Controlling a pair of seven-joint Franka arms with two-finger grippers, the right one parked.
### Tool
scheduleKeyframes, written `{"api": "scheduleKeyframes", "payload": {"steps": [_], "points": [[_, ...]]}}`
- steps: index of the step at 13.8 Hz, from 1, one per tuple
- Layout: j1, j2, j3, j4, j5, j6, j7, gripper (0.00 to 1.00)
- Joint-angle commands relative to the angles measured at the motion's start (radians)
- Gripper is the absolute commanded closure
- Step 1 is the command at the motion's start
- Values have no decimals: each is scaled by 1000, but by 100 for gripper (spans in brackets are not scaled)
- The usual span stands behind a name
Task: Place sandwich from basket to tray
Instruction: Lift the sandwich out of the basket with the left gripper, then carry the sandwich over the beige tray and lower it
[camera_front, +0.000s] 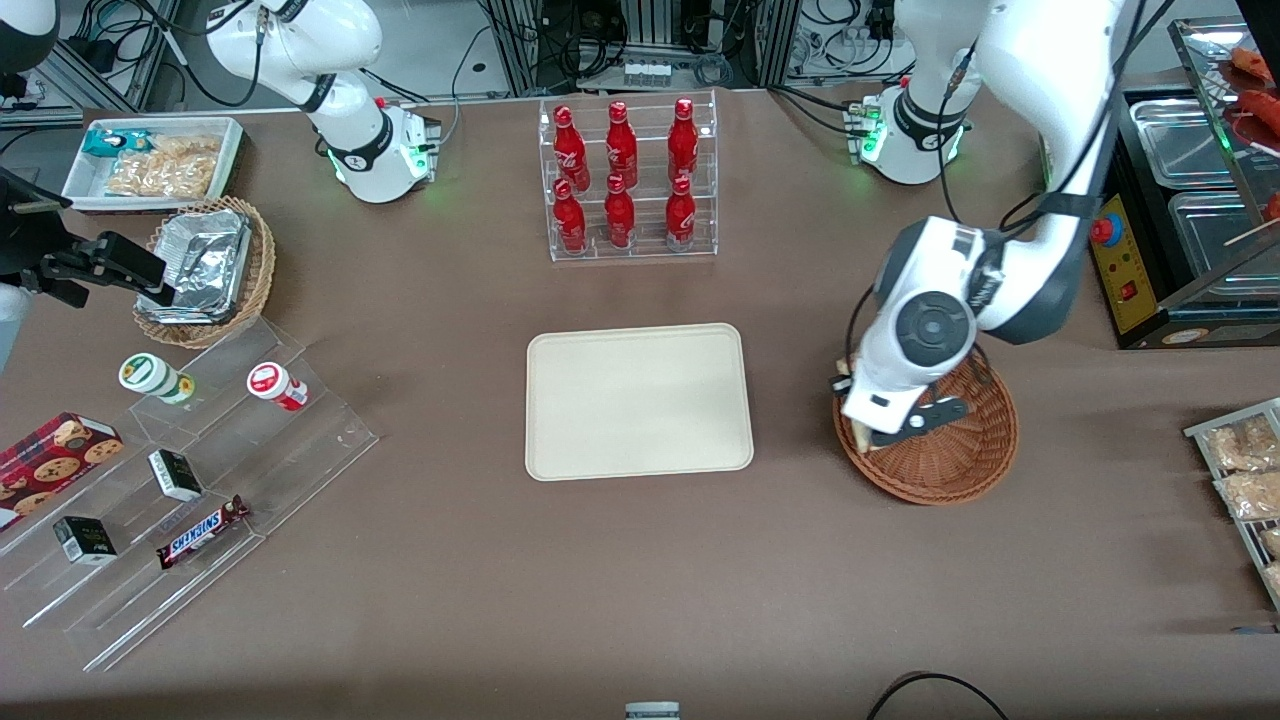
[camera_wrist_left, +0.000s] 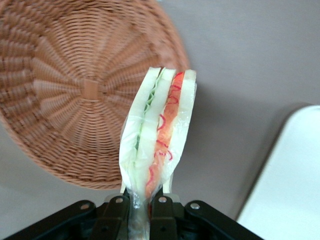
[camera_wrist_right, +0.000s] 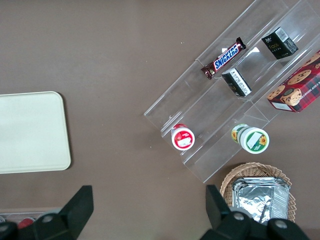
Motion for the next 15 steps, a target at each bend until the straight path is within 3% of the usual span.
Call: {"api": "scheduleKeyframes", "payload": {"steps": [1, 4, 11, 15], "points": [[-65, 115, 8, 141, 9, -31, -21, 93], [-119, 132, 8, 163, 5, -20, -28, 93], [-248, 277, 6, 357, -105, -19, -76, 94], [-280, 343, -23, 440, -113, 23, -131, 93]]}}
